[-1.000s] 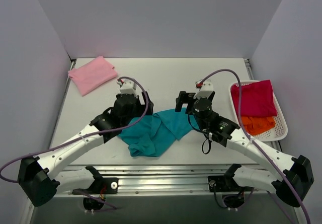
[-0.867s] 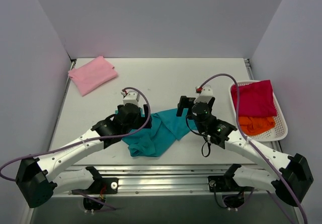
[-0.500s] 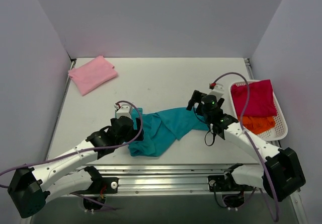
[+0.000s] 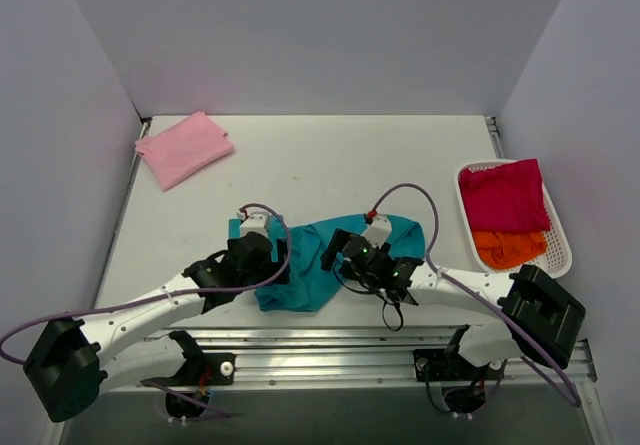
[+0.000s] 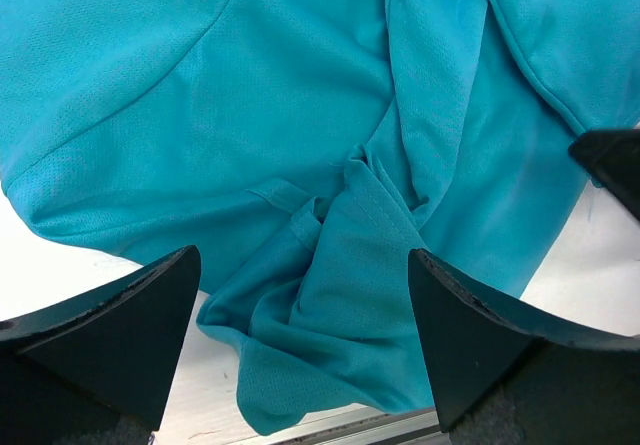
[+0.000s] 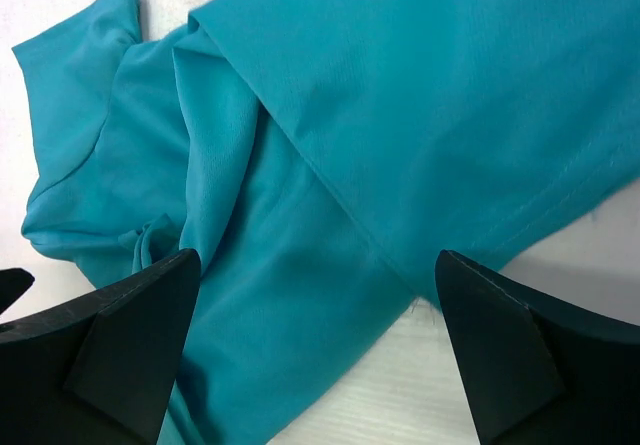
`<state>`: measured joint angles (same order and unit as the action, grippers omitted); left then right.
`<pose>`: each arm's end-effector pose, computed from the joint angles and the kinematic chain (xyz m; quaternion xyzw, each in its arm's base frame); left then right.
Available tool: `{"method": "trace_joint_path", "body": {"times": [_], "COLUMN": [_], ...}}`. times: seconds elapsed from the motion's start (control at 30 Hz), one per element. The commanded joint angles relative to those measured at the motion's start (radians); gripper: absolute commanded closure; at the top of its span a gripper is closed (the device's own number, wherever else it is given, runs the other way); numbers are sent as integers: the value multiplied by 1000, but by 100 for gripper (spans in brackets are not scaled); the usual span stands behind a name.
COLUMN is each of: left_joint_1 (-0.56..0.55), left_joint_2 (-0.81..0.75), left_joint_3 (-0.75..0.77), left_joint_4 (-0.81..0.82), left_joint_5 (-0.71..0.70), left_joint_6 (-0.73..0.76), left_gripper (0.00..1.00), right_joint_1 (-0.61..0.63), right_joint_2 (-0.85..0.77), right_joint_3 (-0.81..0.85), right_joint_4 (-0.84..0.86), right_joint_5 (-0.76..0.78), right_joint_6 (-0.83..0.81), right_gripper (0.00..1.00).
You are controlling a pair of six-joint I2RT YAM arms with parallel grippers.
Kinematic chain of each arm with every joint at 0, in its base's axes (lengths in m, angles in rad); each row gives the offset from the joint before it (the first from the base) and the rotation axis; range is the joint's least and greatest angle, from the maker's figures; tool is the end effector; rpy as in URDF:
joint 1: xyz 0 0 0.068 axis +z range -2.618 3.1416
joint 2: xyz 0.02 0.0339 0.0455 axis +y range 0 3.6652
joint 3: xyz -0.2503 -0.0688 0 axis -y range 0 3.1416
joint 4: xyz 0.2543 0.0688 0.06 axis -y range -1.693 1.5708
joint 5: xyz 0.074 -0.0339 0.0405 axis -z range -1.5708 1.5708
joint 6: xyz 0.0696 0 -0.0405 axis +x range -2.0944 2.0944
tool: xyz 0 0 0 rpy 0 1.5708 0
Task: Fold and stack the t-shirts
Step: Flatten the tshirt out
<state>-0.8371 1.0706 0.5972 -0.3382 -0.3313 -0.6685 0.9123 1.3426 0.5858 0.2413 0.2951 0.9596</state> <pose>0.1841 -0.1704 0.1692 0.0163 0.9180 -0.1381 0.3714 0.2068 0.2342 0.1570 0.0942 0.8526 0.3257 0.3976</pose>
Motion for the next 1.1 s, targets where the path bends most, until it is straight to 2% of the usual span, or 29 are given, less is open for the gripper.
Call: {"method": "trace_joint_path", "body": {"times": [0.0,0.17,0.37,0.57,0.7,0.93,1.07], "left_joint_1": [-3,-3,-3,-3,-3,-3,-3], "left_joint_2": [-37,-80,-130,-117,-94,-74,-80], "left_joint_3": [12,3,-14,-20,-16,-17,-22], "left_joint_4": [28,4,-16,5,8,13,15], "left_joint_5": [11,11,6,8,6,2,0], "left_joint_6": [12,15,17,15,17,15,12], "left_gripper": [6,6,6,6,6,6,6], "right_joint_1": [63,154,168,169,169,165,163], "right_joint_2": [-13,-42,-97,-114,-67,113,139], "right_joint_3": [-11,-35,-104,-147,-142,-100,-86], "right_joint_4": [-52,-151,-223,-237,-175,-42,-27], "right_joint_5": [134,242,298,358,366,331,315], "right_joint_6": [157,263,362,398,383,331,323], "right_gripper": [0,0,0,0,1,1,5]}}
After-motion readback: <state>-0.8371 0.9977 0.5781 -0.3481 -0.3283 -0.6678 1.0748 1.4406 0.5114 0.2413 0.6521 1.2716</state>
